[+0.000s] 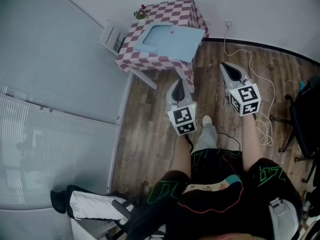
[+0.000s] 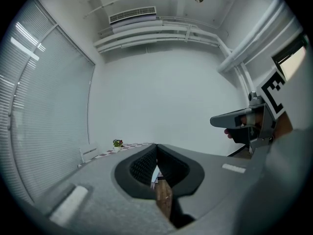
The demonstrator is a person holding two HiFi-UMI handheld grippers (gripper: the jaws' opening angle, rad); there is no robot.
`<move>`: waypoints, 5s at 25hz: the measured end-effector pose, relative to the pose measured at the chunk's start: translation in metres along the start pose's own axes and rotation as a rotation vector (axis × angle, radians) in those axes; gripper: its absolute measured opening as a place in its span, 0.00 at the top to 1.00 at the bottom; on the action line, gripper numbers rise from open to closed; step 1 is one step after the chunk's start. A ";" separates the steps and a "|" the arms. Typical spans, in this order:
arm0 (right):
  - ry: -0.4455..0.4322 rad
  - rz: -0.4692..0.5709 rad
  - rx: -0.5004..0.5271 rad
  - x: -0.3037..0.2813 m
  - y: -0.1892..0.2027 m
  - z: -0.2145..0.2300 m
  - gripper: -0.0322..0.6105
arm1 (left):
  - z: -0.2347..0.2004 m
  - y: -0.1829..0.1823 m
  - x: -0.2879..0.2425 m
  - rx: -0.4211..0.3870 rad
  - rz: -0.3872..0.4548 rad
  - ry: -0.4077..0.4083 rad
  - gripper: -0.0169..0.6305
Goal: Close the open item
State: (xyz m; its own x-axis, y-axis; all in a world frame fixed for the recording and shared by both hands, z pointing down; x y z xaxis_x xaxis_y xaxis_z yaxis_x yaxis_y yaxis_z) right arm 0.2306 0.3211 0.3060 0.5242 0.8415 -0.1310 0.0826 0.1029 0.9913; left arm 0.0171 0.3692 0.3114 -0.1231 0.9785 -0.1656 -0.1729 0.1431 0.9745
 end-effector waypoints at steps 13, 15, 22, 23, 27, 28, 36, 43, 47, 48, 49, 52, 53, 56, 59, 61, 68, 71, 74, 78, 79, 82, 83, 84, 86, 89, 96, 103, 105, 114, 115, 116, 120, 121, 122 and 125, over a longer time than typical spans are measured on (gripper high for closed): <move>-0.007 -0.077 -0.088 -0.062 0.044 0.019 0.95 | -0.012 0.040 -0.067 -0.001 -0.134 0.041 0.96; -0.008 -0.096 -0.102 -0.077 0.054 0.025 0.95 | -0.014 0.050 -0.083 0.008 -0.158 0.047 0.96; -0.031 -0.179 -0.122 -0.137 0.078 0.039 0.95 | -0.029 0.077 -0.142 0.057 -0.239 0.055 0.96; -0.032 -0.189 -0.121 -0.146 0.080 0.042 0.95 | -0.031 0.080 -0.150 0.066 -0.248 0.057 0.96; -0.038 -0.226 -0.114 -0.180 0.083 0.052 0.95 | -0.042 0.091 -0.184 0.105 -0.278 0.060 0.96; -0.039 -0.235 -0.110 -0.187 0.083 0.054 0.95 | -0.044 0.092 -0.191 0.115 -0.282 0.060 0.96; -0.052 -0.281 -0.089 -0.242 0.080 0.067 0.95 | -0.063 0.101 -0.242 0.159 -0.307 0.065 0.96; -0.033 -0.304 -0.072 -0.281 0.076 0.075 0.95 | -0.090 0.104 -0.282 0.177 -0.316 0.057 0.96; -0.006 -0.301 -0.057 -0.292 0.066 0.087 0.95 | -0.093 0.100 -0.306 0.191 -0.307 0.075 0.96; -0.001 -0.300 -0.051 -0.293 0.063 0.089 0.95 | -0.091 0.098 -0.310 0.188 -0.307 0.082 0.96; 0.000 -0.299 -0.046 -0.294 0.061 0.091 0.95 | -0.090 0.097 -0.313 0.184 -0.307 0.086 0.96; 0.003 -0.294 -0.028 -0.294 0.052 0.098 0.95 | -0.095 0.090 -0.320 0.183 -0.300 0.074 0.96; 0.008 -0.289 -0.023 -0.294 0.049 0.101 0.95 | -0.097 0.086 -0.322 0.181 -0.293 0.069 0.96; 0.012 -0.256 -0.011 -0.303 0.037 0.107 0.95 | -0.104 0.075 -0.328 0.174 -0.271 0.058 0.96; -0.016 -0.232 -0.005 -0.314 0.028 0.107 0.95 | -0.108 0.068 -0.332 0.164 -0.264 0.042 0.96; -0.041 -0.221 -0.009 -0.324 0.023 0.109 0.95 | -0.109 0.063 -0.337 0.157 -0.263 0.030 0.96; -0.122 -0.202 -0.063 -0.368 0.030 0.141 0.95 | -0.108 0.074 -0.351 0.130 -0.342 -0.047 0.96; -0.166 -0.190 -0.089 -0.399 0.032 0.154 0.95 | -0.113 0.074 -0.359 0.106 -0.373 -0.097 0.96; -0.209 -0.192 -0.109 -0.422 0.036 0.167 0.95 | -0.113 0.074 -0.365 0.097 -0.402 -0.146 0.96; -0.269 -0.208 -0.097 -0.448 0.041 0.181 0.95 | -0.106 0.074 -0.386 0.095 -0.426 -0.180 0.96; -0.285 -0.215 -0.091 -0.453 0.043 0.184 0.95 | -0.103 0.074 -0.391 0.093 -0.431 -0.187 0.96; -0.335 -0.238 -0.069 -0.466 0.052 0.193 0.95 | -0.092 0.078 -0.405 0.086 -0.453 -0.206 0.96; -0.353 -0.247 -0.060 -0.470 0.056 0.196 0.95 | -0.086 0.080 -0.409 0.084 -0.463 -0.211 0.96; -0.371 -0.257 -0.050 -0.472 0.060 0.199 0.95 | -0.081 0.083 -0.412 0.084 -0.473 -0.216 0.96; -0.411 -0.275 -0.027 -0.478 0.068 0.203 0.95 | -0.072 0.087 -0.417 0.086 -0.491 -0.228 0.96; -0.479 -0.296 0.019 -0.487 0.076 0.208 0.95 | -0.063 0.090 -0.422 0.093 -0.511 -0.260 0.96; -0.585 -0.344 0.072 -0.499 0.109 0.208 0.95 | -0.041 0.117 -0.415 0.105 -0.584 -0.319 0.96; -0.742 -0.374 0.257 -0.504 0.108 0.202 0.95 | -0.022 0.114 -0.418 0.109 -0.648 -0.338 0.96; -0.781 -0.394 0.301 -0.504 0.116 0.201 0.95 | -0.019 0.119 -0.415 0.119 -0.666 -0.344 0.96; -0.888 -0.472 0.578 -0.493 0.147 0.189 0.95 | 0.000 0.150 -0.410 0.128 -0.759 -0.254 0.90; -0.896 -0.474 0.614 -0.490 0.151 0.189 0.94 | 0.005 0.152 -0.412 0.108 -0.771 -0.235 0.88; -0.898 -0.475 0.649 -0.488 0.154 0.189 0.94 | 0.010 0.154 -0.414 0.084 -0.784 -0.214 0.85; -0.911 -0.512 0.733 -0.480 0.166 0.187 0.80 | 0.021 0.155 -0.417 -0.044 -0.832 -0.157 0.76; -0.920 -0.518 0.750 -0.478 0.168 0.186 0.78 | 0.022 0.154 -0.418 -0.078 -0.842 -0.143 0.74; -0.929 -0.518 0.773 -0.476 0.170 0.184 0.78 | 0.023 0.154 -0.418 -0.108 -0.850 -0.127 0.73; -0.974 -0.507 0.857 -0.469 0.177 0.181 0.78 | 0.028 0.155 -0.420 -0.165 -0.869 -0.086 0.68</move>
State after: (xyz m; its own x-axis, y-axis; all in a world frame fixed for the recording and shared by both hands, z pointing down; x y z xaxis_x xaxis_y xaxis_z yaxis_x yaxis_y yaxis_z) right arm 0.1526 -0.1512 0.5397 0.6248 0.0707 -0.7776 0.7406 -0.3690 0.5616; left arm 0.0696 -0.0157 0.5362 0.1901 0.5431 -0.8178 -0.3109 0.8235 0.4746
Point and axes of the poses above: the fingertips, and each gripper's own axes: x backward along the fingers, z to its right, y out of its underside, the point moved 7 cm from there along x, backward along the fingers, and after that the axes turned 5 degrees about -z, right-handed, at the moved point
